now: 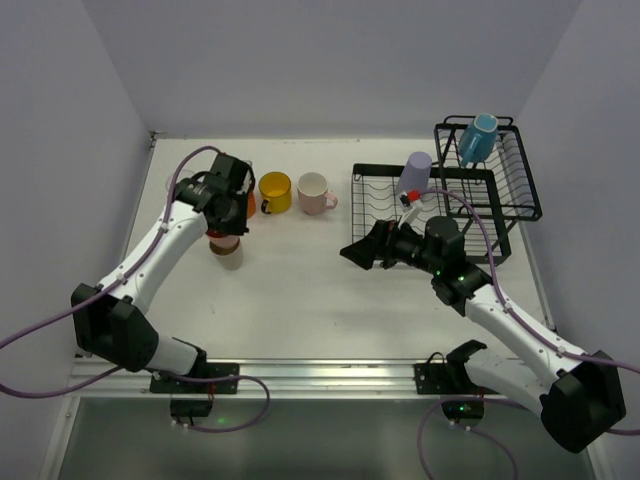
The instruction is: Unload the cups from the dish rack
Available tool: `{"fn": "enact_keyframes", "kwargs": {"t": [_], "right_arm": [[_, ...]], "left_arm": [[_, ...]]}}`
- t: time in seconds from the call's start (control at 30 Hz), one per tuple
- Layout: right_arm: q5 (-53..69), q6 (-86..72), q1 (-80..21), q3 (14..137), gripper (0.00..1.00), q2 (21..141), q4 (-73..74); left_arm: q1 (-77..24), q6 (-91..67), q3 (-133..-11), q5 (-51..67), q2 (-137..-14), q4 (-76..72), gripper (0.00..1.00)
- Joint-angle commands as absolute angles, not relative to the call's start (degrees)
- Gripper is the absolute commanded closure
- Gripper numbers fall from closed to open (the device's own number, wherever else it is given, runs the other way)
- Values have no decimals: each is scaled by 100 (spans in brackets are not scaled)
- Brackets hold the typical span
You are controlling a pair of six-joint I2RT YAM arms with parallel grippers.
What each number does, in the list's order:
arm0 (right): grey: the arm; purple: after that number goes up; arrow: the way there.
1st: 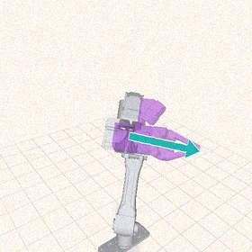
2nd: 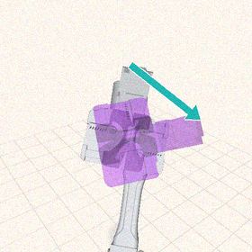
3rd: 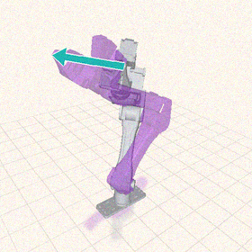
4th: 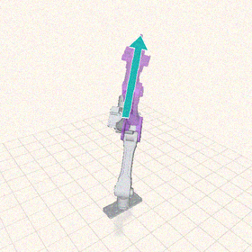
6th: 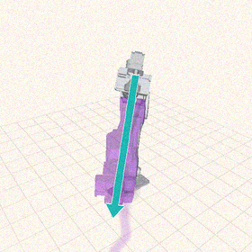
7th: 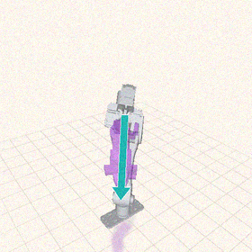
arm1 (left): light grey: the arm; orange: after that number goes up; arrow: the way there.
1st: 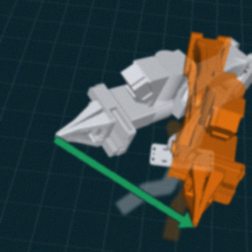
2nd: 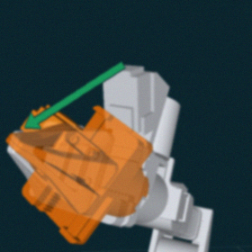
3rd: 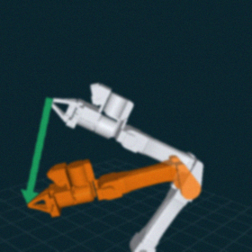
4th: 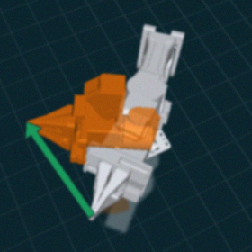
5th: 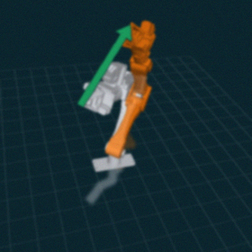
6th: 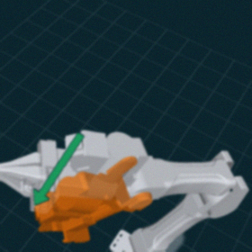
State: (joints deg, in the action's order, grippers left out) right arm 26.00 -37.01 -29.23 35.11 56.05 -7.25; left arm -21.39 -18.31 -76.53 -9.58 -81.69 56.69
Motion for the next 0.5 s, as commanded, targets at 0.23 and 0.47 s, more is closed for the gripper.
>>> {"fn": "enact_keyframes", "kwargs": {"t": [0.23, 0.47], "right_arm": [[2408, -3586, -2944, 3472, 1, 5555, -738], [2356, -3568, -2944, 3454, 1, 5528, -729]], "left_arm": [[-2127, -1538, -7383, -984, -8297, 5678, 99], [-2118, -1556, -7251, -976, -8420, 5537, 83]]}}
